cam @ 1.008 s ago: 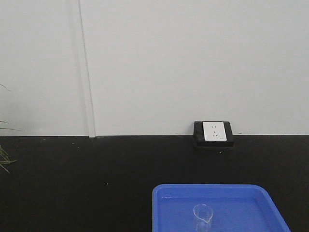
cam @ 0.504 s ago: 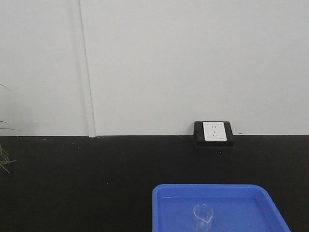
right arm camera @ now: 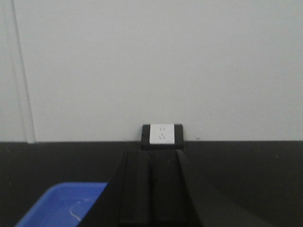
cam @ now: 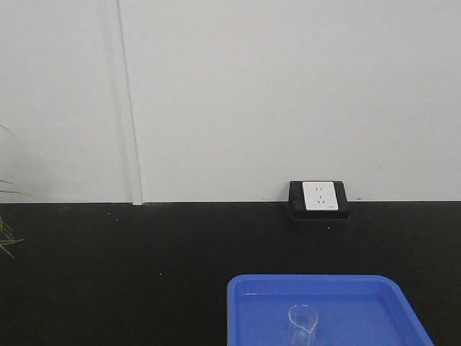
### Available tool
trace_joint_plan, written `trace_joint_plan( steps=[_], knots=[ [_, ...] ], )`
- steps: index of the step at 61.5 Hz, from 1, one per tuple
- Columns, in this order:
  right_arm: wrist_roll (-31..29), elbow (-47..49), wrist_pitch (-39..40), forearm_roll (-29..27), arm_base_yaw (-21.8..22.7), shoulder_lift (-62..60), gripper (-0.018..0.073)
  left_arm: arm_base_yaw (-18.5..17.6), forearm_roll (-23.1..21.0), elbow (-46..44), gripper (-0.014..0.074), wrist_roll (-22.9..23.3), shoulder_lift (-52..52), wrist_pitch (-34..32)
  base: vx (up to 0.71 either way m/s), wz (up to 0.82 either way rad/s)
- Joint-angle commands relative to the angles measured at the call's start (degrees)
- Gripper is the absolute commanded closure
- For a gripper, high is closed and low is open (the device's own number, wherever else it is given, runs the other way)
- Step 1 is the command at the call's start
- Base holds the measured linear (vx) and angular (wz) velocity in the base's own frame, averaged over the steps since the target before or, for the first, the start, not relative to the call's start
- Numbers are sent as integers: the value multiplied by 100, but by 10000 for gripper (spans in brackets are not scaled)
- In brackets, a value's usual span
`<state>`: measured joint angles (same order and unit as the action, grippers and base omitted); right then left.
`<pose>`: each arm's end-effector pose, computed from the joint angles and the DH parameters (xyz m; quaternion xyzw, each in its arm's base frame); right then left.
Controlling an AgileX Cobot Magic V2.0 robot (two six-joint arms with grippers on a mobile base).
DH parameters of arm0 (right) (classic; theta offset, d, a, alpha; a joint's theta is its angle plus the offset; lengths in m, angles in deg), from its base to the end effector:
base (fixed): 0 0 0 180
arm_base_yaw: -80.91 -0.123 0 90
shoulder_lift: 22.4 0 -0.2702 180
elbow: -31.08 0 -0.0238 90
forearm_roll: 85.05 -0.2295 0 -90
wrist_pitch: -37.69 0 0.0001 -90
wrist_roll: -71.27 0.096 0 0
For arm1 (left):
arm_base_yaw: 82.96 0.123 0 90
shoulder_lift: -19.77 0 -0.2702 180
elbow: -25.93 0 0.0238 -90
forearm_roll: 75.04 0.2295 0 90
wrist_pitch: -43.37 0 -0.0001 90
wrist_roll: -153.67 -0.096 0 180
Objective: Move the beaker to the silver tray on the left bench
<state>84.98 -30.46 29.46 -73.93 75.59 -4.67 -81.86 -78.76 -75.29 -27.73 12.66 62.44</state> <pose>0.0595 0.0029 0.2757 -0.0058 0.6905 0.0411 0.7221 0.0518 -0.0010 0.1718 -0.0158 0.7928 -0.0138 0.6092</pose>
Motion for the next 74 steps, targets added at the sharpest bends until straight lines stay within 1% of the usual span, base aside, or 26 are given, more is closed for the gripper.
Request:
trace_joint_plan(
  steps=[1, 14, 17, 23, 28, 32, 38, 45, 49, 55, 56, 65, 71, 74],
  knots=[
    [1, 202, 284, 496, 35, 428, 564, -28, -22, 108, 595, -2, 48, -479, 0, 0],
    [6, 202, 310, 1755, 35, 1082, 556, -28, -22, 108, 595, -2, 48, -479, 0, 0],
    [6, 202, 333, 1920, 35, 1226, 552, -28, -22, 108, 595, -2, 48, -479, 0, 0],
    [6, 202, 536, 1996, 35, 1458, 549, -28, -22, 108, 595, -2, 48, -479, 0, 0],
    [6, 202, 911, 1996, 35, 1656, 543, -28, -22, 108, 595, -2, 48, -479, 0, 0],
    [12, 202, 1234, 1958, 35, 1827, 531, -28, -22, 108, 595, -2, 48, -479, 0, 0],
    [62, 202, 1463, 1819, 35, 2080, 500, -28, -22, 108, 595, -2, 48, -479, 0, 0],
    [159, 202, 1561, 1599, 35, 2437, 431, -28, -22, 108, 595, -2, 48, -479, 0, 0],
    [159, 202, 1626, 1421, 35, 2634, 377, -28, -22, 108, 595, -2, 48, -479, 0, 0],
    [159, 202, 1880, 1230, 35, 2990, 261, -28, -22, 108, 595, -2, 48, -479, 0, 0],
    [159, 202, 1904, 1225, 35, 3015, 253, -28, -22, 108, 595, -2, 48, -479, 0, 0],
    [159, 202, 2301, 1209, 35, 3580, 69, -28, -22, 108, 595, -2, 48, -479, 0, 0],
    [159, 202, 2636, 1159, 35, 4052, -9, -28, -22, 108, 595, -2, 48, -479, 0, 0],
    [147, 202, 3125, 1159, 35, 4532, -36, -28, -22, 108, 595, -2, 48, -479, 0, 0]
  ],
)
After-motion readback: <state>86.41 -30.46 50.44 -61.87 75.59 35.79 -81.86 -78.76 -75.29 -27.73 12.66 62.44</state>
